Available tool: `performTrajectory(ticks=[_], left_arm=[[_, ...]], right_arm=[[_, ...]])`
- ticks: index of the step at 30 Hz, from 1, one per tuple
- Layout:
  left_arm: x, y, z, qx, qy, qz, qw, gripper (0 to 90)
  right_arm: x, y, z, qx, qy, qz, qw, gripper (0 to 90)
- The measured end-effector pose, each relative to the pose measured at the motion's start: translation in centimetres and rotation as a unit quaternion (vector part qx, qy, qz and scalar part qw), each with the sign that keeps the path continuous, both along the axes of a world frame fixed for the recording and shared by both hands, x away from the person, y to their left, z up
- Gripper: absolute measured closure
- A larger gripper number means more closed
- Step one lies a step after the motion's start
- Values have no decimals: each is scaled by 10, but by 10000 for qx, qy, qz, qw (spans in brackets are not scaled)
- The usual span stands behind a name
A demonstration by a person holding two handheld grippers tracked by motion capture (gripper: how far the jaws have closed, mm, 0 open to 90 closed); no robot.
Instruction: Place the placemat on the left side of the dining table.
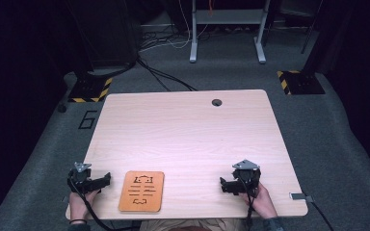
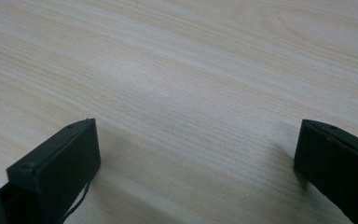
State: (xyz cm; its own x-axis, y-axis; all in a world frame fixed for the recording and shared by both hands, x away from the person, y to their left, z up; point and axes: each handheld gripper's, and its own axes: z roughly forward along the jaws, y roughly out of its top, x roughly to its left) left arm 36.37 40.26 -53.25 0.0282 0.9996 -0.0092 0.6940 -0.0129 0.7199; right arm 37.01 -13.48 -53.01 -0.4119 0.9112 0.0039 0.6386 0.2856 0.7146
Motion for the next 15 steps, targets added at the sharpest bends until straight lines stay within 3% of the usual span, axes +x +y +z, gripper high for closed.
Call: performTrajectory(ticks=[12,15], left_arm=[[1,0,1,29,24,-16,10000,2],[1,-1,0,18,22,-6,10000,2]], right_arm=[[1,-2,1,-118,-83,96,9998,0],[1,1,3,-19,-75,103,9999,0]])
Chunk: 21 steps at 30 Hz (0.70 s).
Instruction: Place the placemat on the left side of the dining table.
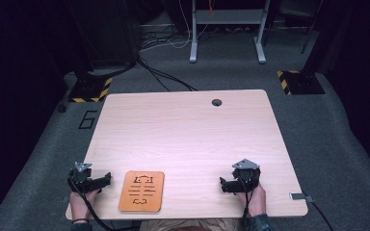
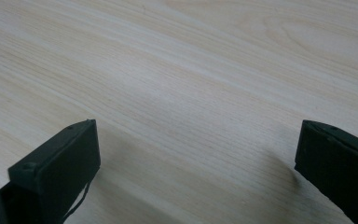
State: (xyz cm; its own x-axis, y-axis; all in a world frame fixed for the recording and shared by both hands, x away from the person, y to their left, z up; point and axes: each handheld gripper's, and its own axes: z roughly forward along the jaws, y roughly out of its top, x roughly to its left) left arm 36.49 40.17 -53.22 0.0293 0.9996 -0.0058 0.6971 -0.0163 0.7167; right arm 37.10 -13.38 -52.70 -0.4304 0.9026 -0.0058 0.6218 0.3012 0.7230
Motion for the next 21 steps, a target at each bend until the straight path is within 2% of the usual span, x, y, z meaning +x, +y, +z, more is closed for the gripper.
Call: performTrajectory(ticks=[4,5,9,11,15,21], left_arm=[[1,0,0,-8,-9,-10,10000,2],[1,0,0,-7,-9,-10,10000,2],[1,0,0,-7,-10,-11,10000,2],[1,0,0,-6,-8,-11,10000,2],[1,0,0,-7,-10,-11,10000,2],[1,0,0,-7,-9,-11,10000,2]], right_arm=[[0,4,4,83,-7,137,9999,0],[-1,8,8,247,9,242,9994,0],[-1,16,13,367,15,358,9987,0],[-1,19,14,387,26,391,9985,0],[-2,34,19,402,55,702,9967,0],[0,52,22,472,95,956,9943,0]])
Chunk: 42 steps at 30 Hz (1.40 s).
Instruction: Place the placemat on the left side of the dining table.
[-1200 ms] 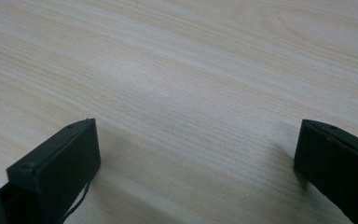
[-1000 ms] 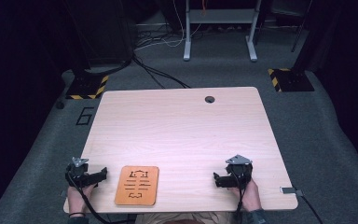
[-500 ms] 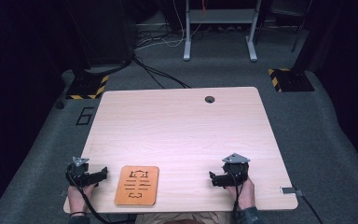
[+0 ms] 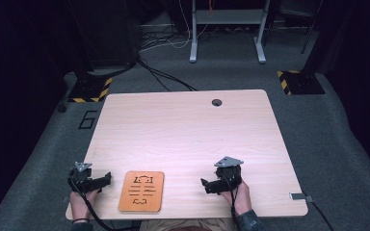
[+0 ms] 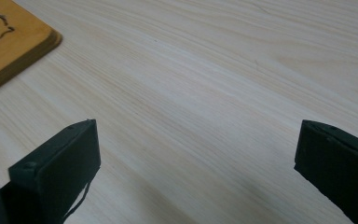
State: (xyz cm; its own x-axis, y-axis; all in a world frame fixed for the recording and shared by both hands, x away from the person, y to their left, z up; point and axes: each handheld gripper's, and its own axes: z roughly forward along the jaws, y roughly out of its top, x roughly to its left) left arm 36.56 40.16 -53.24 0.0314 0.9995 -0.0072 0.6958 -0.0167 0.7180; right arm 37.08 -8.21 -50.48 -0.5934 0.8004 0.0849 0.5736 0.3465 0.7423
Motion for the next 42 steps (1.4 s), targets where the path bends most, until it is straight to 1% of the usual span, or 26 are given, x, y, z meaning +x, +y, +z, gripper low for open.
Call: performTrajectory(ticks=[3,4,6,7,8,9,10,11,14,16,17,19,20,21,23,26,27,28,29,31,33,35,38,40,42], left_arm=[[0,0,0,0,1,0,10000,2],[0,0,0,0,-1,0,10000,2],[0,0,0,0,1,0,10000,2],[0,0,0,0,1,0,10000,2],[0,0,0,0,0,0,10000,2],[0,0,0,0,-2,0,10000,2],[0,0,0,-1,0,1,10000,2],[0,0,0,-1,0,1,10000,2],[0,0,0,-1,0,0,10000,2],[0,0,0,1,1,-1,10000,2],[0,0,0,1,1,-1,10000,2],[0,0,0,1,0,-1,10000,2],[0,0,0,0,1,-1,10000,2],[0,0,0,0,1,-1,10000,2],[0,0,0,0,1,0,10000,2],[0,0,0,0,0,1,10000,2],[0,0,0,0,0,1,10000,2],[0,0,0,1,1,0,10000,2],[0,0,0,1,1,0,10000,2],[0,0,0,0,-1,0,10000,2],[0,0,0,1,0,0,10000,2],[0,0,0,0,0,-1,10000,2],[0,0,0,0,0,0,10000,2],[0,0,0,-1,0,1,10000,2],[0,0,0,0,0,0,10000,2]], right_arm=[[0,8,2,83,18,119,9999,0],[0,8,2,83,18,119,9999,0],[1,17,4,130,36,242,9996,0],[1,17,4,130,36,242,9996,0],[1,24,5,148,52,322,9994,0],[1,24,5,148,52,322,9994,0],[2,30,6,141,55,395,9991,0],[2,30,6,141,55,395,9991,0],[3,38,7,176,82,497,9986,0],[4,47,7,178,92,606,9980,0],[4,47,7,178,92,606,9980,0],[5,53,7,178,75,681,9975,0],[4,57,8,229,29,707,9972,0],[4,57,8,229,29,707,9972,0],[5,63,7,254,6,719,9971,0],[6,71,6,264,34,797,9965,0],[6,71,6,264,34,797,9965,0],[7,76,6,266,54,845,9961,0],[7,76,6,266,54,845,9961,0],[9,84,5,258,68,949,9951,0],[9,87,5,252,83,968,9950,0],[11,93,4,243,96,1053,9941,0],[14,102,2,231,170,1142,9930,0],[15,107,1,237,221,1180,9925,0],[17,109,1,224,209,1223,9920,0]])
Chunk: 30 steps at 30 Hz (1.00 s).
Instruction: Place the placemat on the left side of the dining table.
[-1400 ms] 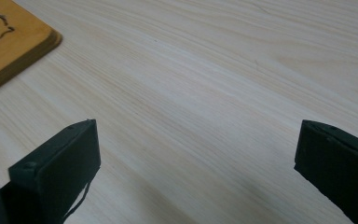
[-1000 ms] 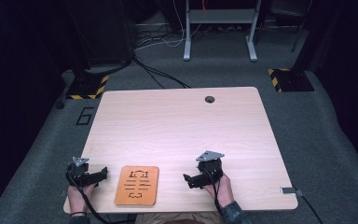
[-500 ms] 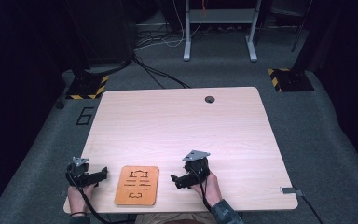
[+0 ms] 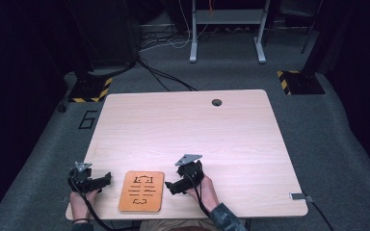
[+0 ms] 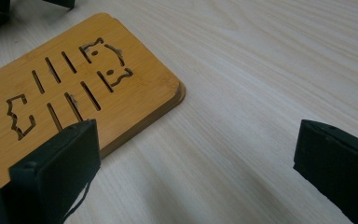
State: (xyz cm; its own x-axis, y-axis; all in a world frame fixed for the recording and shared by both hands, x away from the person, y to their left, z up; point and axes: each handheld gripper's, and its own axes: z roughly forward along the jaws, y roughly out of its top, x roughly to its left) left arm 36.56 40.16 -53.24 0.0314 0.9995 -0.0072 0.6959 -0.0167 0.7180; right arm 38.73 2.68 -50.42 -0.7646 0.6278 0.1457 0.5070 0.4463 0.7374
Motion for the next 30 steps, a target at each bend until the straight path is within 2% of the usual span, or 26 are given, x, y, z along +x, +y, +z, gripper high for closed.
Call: performTrajectory(ticks=[8,14,23,30], left_arm=[[0,0,0,1,1,-1,10000,2],[0,0,0,0,1,0,10000,2],[0,0,0,0,1,-1,10000,2],[0,0,0,-2,-1,0,10000,2]], right_arm=[[5,21,-5,-150,145,225,9995,0],[9,33,-11,-230,235,267,9991,0],[9,50,-17,-366,241,388,9983,0],[10,55,-18,-401,201,457,9979,2]])
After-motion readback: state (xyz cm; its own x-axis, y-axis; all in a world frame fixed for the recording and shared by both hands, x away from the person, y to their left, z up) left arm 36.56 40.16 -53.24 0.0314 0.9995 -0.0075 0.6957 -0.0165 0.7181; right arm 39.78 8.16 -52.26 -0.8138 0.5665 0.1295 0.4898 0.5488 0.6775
